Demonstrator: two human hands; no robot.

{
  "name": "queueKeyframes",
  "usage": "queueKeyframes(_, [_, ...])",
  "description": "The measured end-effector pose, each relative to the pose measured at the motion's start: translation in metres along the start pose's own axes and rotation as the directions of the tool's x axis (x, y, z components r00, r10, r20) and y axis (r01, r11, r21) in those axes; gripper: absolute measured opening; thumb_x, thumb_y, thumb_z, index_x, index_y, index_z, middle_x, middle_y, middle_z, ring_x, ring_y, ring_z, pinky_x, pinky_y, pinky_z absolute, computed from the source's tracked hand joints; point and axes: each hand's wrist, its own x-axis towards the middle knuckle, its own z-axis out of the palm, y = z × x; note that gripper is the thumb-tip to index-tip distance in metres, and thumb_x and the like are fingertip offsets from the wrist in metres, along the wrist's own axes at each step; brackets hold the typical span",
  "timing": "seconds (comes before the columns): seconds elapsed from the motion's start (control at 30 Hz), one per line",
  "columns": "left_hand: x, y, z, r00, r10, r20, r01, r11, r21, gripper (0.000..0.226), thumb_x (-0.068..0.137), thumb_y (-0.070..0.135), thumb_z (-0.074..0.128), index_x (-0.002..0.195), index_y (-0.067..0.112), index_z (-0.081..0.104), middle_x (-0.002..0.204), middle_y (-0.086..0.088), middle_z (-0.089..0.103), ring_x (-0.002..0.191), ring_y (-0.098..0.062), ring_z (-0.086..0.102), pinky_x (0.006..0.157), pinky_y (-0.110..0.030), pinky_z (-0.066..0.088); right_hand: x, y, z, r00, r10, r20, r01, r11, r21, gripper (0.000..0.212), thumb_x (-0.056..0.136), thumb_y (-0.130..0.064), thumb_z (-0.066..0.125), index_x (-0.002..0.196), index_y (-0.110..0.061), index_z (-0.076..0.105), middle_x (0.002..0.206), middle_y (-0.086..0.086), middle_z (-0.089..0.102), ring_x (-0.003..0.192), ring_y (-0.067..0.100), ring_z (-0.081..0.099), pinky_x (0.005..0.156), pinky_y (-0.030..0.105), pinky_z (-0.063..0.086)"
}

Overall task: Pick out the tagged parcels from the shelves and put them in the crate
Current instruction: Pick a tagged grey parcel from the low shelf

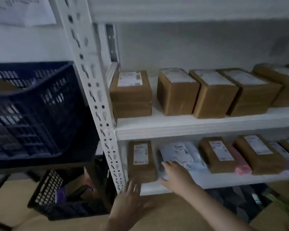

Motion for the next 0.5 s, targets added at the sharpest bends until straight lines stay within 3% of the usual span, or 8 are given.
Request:
queueKeyframes(0.07, [0.026,-0.009,0.032,0.990,-0.088,-0.108,0.086,0.996,-0.018,0.064,0.103,0.045,0.035,0.156,0.013,0.019,0.164,-0.005,0.010,0.154,-0.026,0.007,0.120,-0.037,0.029,0.026,0.014,0.031,1.000,-0.001,-0.024,0.001,1.000,0.000,0.072,0.096,-0.053,0.056,0.151,-0.010,0.037,0.148,0.010,0.047,0.135,0.027,0.044,0.107,0.039,0.044])
queueKeyframes(0.13, [0.048,-0.018,0.058,0.956,-0.144,-0.255,0.129,0.989,-0.075,0.062,0.101,0.042,0.043,0.153,0.012,0.024,0.158,-0.007,0.020,0.151,-0.028,0.017,0.117,-0.035,0.035,0.047,0.025,0.060,0.998,-0.015,-0.058,0.016,1.000,0.005,0.077,0.092,-0.055,0.061,0.150,-0.010,0.039,0.147,0.010,0.048,0.134,0.027,0.045,0.105,0.039,0.046])
queueKeyframes(0.3, [0.070,-0.018,0.093,0.857,-0.132,-0.498,0.084,0.989,-0.119,0.068,0.092,0.031,0.061,0.149,0.009,0.031,0.148,-0.009,0.037,0.139,-0.029,0.036,0.114,-0.036,0.039,0.071,0.046,0.113,0.985,-0.087,-0.152,0.094,0.995,0.043,0.072,0.084,-0.052,0.069,0.139,-0.008,0.050,0.132,0.009,0.056,0.121,0.029,0.054,0.096,0.039,0.049])
queueKeyframes(0.5, [0.093,-0.011,0.097,0.822,-0.274,-0.499,0.152,0.950,-0.271,0.080,0.088,0.018,0.060,0.153,0.004,0.015,0.153,-0.022,0.028,0.140,-0.042,0.034,0.112,-0.046,0.037,0.076,0.059,0.126,0.981,-0.111,-0.161,0.124,0.989,0.075,0.073,0.081,-0.050,0.073,0.134,-0.005,0.051,0.119,0.013,0.062,0.112,0.032,0.058,0.086,0.038,0.049])
